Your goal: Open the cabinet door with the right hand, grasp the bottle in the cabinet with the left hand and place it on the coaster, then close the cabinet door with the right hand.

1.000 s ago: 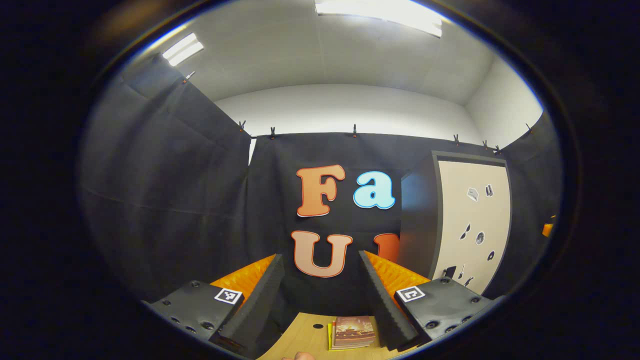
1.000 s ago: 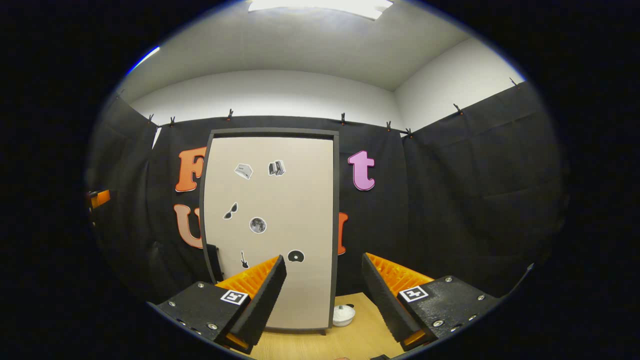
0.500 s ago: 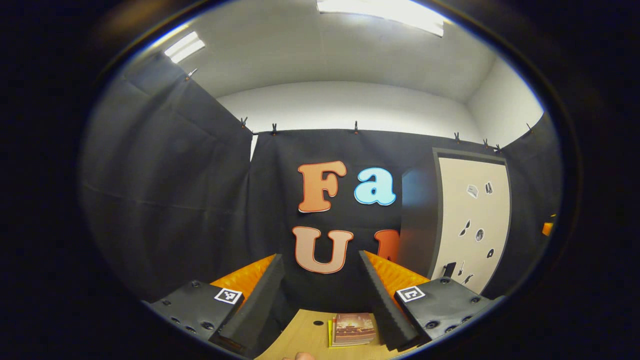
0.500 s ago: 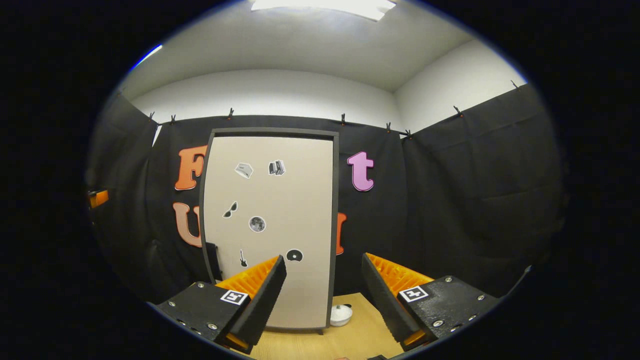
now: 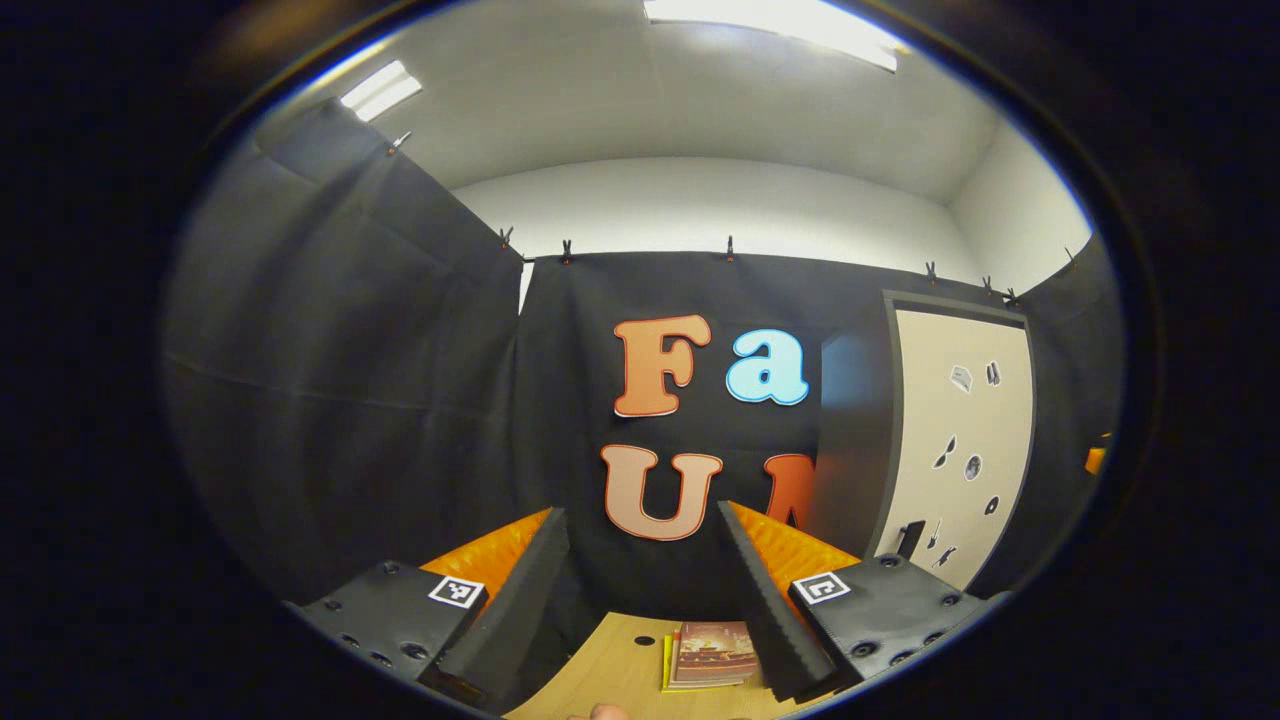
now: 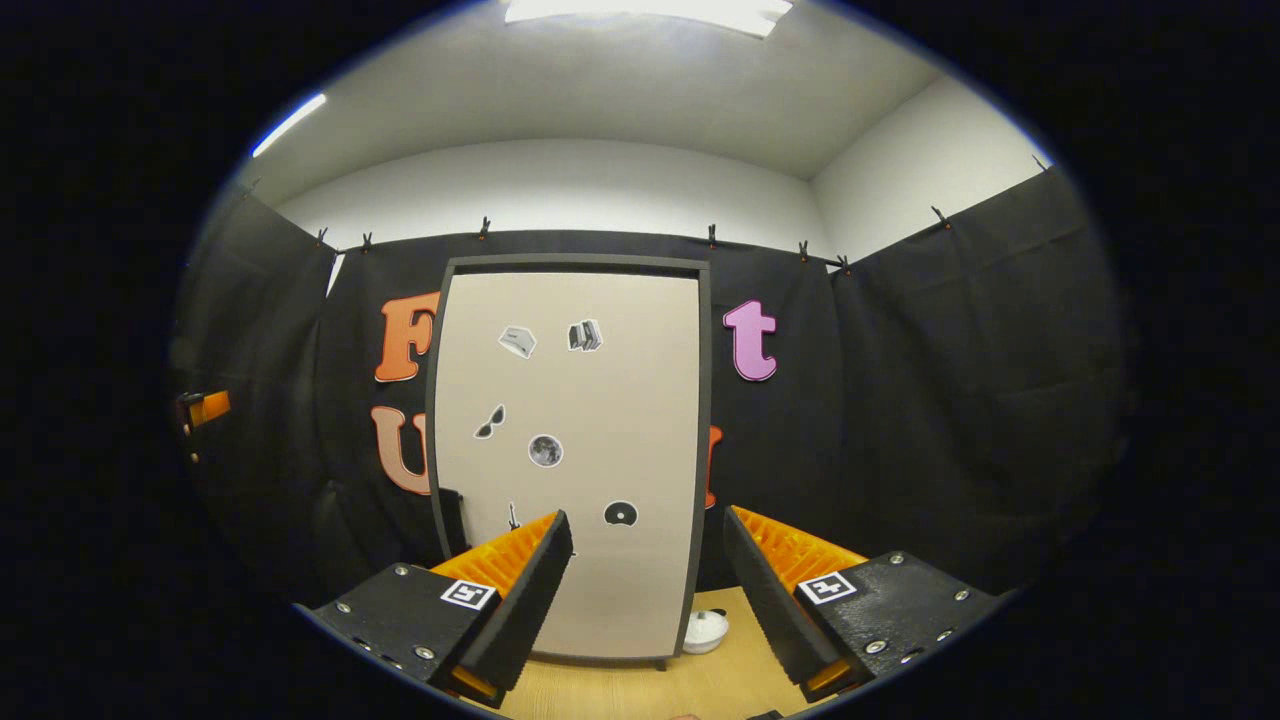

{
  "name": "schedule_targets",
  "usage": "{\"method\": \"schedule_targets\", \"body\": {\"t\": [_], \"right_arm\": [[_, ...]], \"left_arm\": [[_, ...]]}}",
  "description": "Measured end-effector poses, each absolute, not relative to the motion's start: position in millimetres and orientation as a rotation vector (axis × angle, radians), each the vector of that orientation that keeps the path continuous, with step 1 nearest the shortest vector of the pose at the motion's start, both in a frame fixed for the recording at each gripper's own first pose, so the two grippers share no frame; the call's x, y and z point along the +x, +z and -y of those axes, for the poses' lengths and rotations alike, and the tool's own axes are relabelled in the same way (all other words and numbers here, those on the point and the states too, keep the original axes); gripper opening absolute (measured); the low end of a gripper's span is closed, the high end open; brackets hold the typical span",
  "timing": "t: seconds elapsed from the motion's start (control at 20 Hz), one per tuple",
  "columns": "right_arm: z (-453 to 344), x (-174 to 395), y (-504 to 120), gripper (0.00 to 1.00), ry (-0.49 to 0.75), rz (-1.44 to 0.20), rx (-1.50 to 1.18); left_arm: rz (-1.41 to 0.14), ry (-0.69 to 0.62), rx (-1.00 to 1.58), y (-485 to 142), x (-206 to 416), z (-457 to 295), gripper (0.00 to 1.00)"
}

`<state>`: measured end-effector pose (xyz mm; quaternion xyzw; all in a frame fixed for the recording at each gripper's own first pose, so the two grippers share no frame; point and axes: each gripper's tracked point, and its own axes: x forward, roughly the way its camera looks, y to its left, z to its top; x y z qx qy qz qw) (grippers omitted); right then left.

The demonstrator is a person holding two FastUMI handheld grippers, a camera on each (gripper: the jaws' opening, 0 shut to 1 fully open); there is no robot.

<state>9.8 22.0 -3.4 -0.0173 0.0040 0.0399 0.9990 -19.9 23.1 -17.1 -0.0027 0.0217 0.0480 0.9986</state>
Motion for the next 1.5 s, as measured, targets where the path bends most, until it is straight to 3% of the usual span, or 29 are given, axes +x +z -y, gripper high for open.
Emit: {"method": "schedule_targets", "body": {"t": [0.55, 0.9, 0.95, 1.0, 1.5], "right_arm": [[-63.7, 33.9, -29.2, 0.94, 0.112, -0.036, -0.017], [-137.4, 72.9, -66.2, 0.94, 0.184, -0.066, 0.009], [-152.7, 78.7, -72.9, 0.99, 0.206, -0.074, 0.015], [-167.3, 85.0, -79.0, 0.94, 0.226, -0.086, 0.021], [-262.7, 145.3, -123.4, 0.94, 0.273, -0.121, -0.023]], "left_arm": [[0.003, 0.113, 0.064, -12.1, -24.1, -33.8, 0.96], [0.02, 0.142, 0.126, -18.1, -40.8, -43.5, 0.96], [0.023, 0.148, 0.136, -17.4, -44.1, -45.7, 0.94], [0.024, 0.153, 0.145, -18.2, -47.1, -47.4, 0.98], [-0.019, 0.217, 0.135, -34.2, -91.9, -89.2, 0.96]]}}
